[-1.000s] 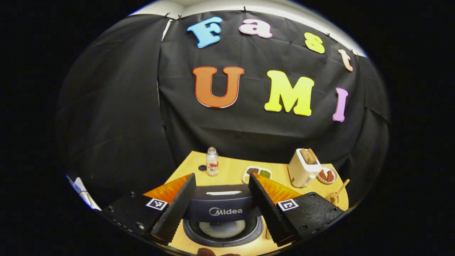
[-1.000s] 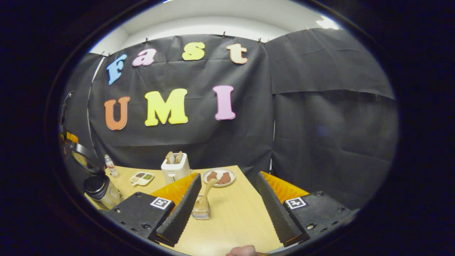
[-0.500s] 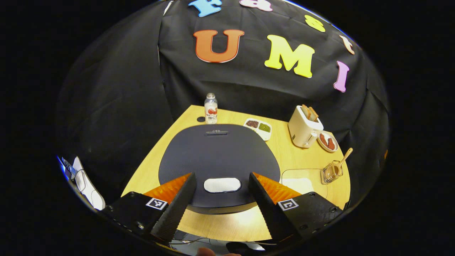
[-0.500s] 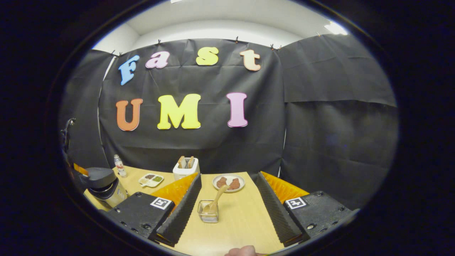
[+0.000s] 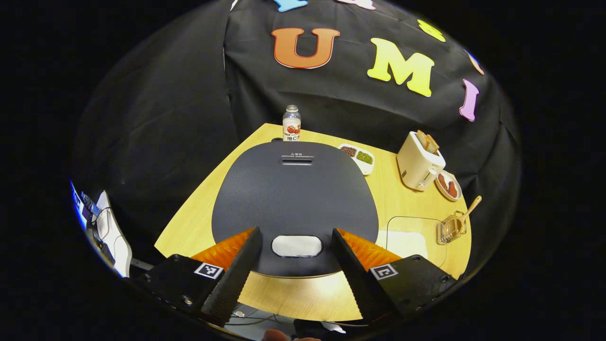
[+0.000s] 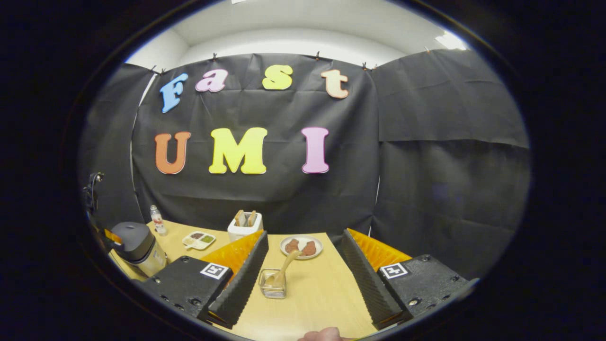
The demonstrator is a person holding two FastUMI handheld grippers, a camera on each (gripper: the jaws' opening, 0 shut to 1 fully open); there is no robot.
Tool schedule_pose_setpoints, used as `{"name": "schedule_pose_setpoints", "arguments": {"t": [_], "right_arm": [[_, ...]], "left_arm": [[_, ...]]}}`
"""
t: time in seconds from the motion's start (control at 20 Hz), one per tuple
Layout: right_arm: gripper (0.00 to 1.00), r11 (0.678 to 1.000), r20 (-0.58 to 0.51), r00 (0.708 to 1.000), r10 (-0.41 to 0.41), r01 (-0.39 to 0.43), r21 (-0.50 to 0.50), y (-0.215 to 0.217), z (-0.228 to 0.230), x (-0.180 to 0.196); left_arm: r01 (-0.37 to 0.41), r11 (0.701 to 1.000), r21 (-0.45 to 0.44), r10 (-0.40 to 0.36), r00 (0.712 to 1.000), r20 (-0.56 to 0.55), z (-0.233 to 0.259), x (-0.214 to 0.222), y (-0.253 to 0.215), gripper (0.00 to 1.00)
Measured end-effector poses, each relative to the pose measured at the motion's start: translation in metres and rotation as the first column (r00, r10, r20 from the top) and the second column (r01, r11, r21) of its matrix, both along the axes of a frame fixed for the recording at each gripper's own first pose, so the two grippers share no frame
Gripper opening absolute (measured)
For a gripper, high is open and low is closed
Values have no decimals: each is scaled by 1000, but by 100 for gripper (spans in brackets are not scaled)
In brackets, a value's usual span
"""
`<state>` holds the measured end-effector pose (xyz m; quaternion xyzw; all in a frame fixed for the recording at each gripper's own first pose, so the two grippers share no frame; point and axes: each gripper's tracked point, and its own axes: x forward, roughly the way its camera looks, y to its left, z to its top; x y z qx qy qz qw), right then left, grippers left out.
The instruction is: Close the left gripper, press the button to open the rice cooker; take a wooden spoon from the chopstick holder with the right hand, scoop a spoonful of rice and pour it into the rice cooker, then put the wooden spoon back into the chopstick holder.
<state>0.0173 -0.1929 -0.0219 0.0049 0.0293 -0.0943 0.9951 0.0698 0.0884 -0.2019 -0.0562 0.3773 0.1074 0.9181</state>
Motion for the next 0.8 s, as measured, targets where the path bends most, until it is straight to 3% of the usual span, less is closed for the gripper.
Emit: {"name": "schedule_pose_setpoints", "arguments": {"t": [0.45,0.6,0.8], "right_arm": [[100,998,1,999,44,-44,33,16,2,12],[100,998,19,998,55,-56,13,22,13,10],[99,998,62,996,58,-59,6,32,40,10]], "left_arm": [[3,1000,3,-3,1000,19,-8,-4,0,99],[17,1000,26,-19,997,78,-3,-2,1,98],[-9,1000,-29,15,979,203,36,2,0,96]]}}
